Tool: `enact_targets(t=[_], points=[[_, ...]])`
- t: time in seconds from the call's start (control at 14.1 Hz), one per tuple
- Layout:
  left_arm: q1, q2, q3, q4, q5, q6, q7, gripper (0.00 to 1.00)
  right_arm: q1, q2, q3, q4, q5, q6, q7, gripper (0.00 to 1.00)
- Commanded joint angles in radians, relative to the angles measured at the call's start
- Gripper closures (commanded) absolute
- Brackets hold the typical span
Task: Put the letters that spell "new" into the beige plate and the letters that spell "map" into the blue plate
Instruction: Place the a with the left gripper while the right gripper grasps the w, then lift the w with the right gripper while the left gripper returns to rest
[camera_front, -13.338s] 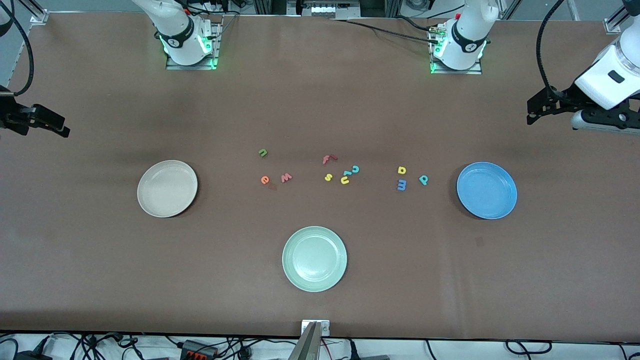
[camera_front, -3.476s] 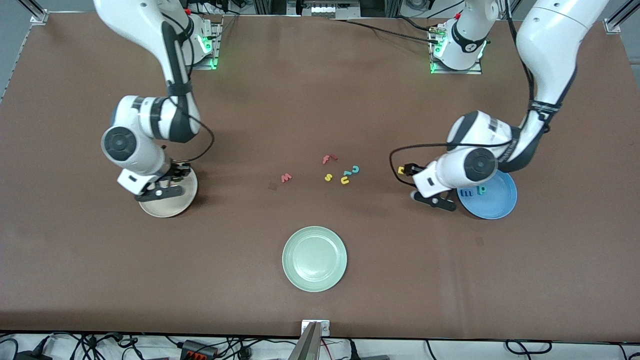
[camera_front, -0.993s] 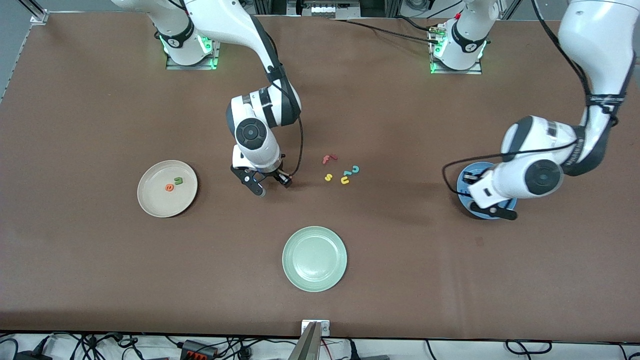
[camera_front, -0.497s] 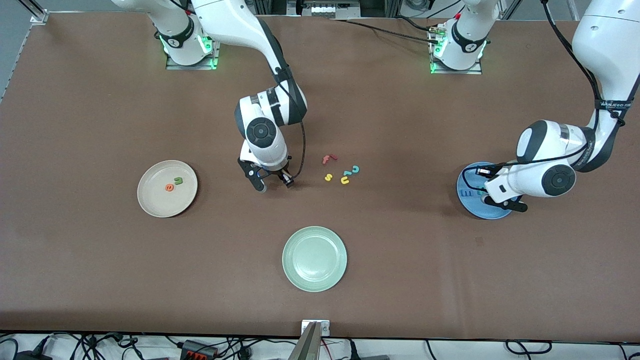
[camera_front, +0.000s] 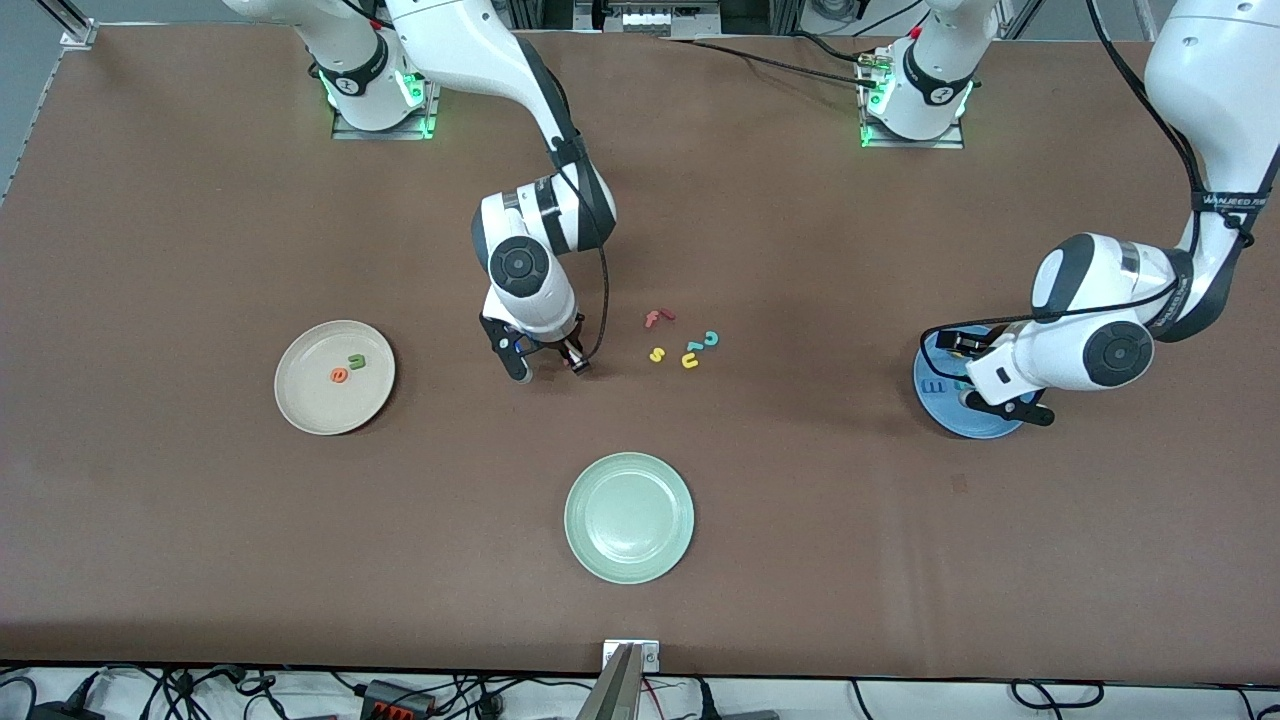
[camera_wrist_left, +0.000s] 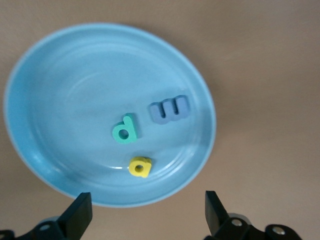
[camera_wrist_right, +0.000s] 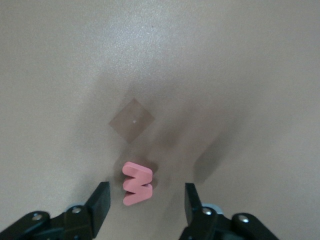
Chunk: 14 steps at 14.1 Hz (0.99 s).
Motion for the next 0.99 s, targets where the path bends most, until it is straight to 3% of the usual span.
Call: enact_targets(t=[0.0, 0.28, 0.43, 0.57, 0.71, 0.78, 0.92], points=[[0.002, -0.021, -0.062, 0.134, 0.029, -0.152, -0.003, 0.0, 0.006, 0.022, -0.004, 0.017, 0.019, 0.013, 0.017, 0.4], [-0.001, -0.022, -0.15, 0.366, 0.029, -0.394, -0.002, 0.0, 0.006, 0.041, -0.005, 0.017, 0.019, 0.035, 0.019, 0.4], [-0.005, -0.022, -0.158, 0.458, 0.021, -0.444, -0.002, 0.0, 0.006, 0.045, -0.004, 0.017, 0.019, 0.052, 0.019, 0.4], [-0.015, -0.066, -0.149, 0.498, 0.001, -0.439, -0.002, 0.0, 0.006, 0.052, -0.004, 0.019, 0.019, 0.055, 0.017, 0.48], [-0.024, -0.105, -0.141, 0.511, -0.002, -0.442, -0.003, 0.0, 0.006, 0.052, -0.005, 0.034, 0.018, 0.053, -0.002, 0.72], [-0.053, -0.137, -0.103, 0.511, -0.011, -0.439, -0.005, 0.0, 0.004, 0.05, -0.005, 0.04, 0.016, 0.052, -0.009, 0.81], [-0.175, -0.207, 0.079, 0.497, -0.12, -0.43, -0.005, 0.0, 0.004, 0.047, -0.007, 0.042, 0.005, 0.049, -0.033, 0.88]])
